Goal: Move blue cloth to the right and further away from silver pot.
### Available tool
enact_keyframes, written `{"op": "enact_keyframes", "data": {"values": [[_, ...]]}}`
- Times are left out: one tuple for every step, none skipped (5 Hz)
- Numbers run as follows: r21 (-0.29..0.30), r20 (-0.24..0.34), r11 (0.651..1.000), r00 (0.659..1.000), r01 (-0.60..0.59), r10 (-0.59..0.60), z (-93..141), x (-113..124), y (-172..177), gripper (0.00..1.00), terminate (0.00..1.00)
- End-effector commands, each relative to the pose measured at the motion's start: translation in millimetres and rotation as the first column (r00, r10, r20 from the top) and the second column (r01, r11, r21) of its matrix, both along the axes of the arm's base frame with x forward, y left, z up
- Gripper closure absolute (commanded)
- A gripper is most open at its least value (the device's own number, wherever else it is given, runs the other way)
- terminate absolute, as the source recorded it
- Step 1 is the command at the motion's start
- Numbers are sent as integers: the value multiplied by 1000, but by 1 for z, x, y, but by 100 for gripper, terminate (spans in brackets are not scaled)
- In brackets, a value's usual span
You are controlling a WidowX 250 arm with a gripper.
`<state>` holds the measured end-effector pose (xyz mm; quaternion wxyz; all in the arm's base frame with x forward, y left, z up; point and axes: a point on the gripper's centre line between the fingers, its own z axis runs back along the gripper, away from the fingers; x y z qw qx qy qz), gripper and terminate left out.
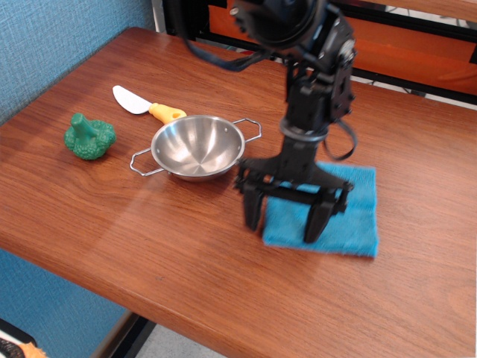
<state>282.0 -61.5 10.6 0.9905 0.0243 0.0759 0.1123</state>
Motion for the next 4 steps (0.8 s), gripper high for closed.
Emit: {"op": "enact_keyframes", "data": {"values": [[-6, 17, 1000, 1000, 20, -20, 12, -25, -2, 0, 0], [-2, -7, 1000, 1000, -6, 5, 15, -39, 0, 0, 0], [10, -49, 1000, 999, -9, 9, 14, -52, 0, 0, 0], [5, -14, 1000, 1000, -7, 7, 23, -52, 1, 0, 0]]}}
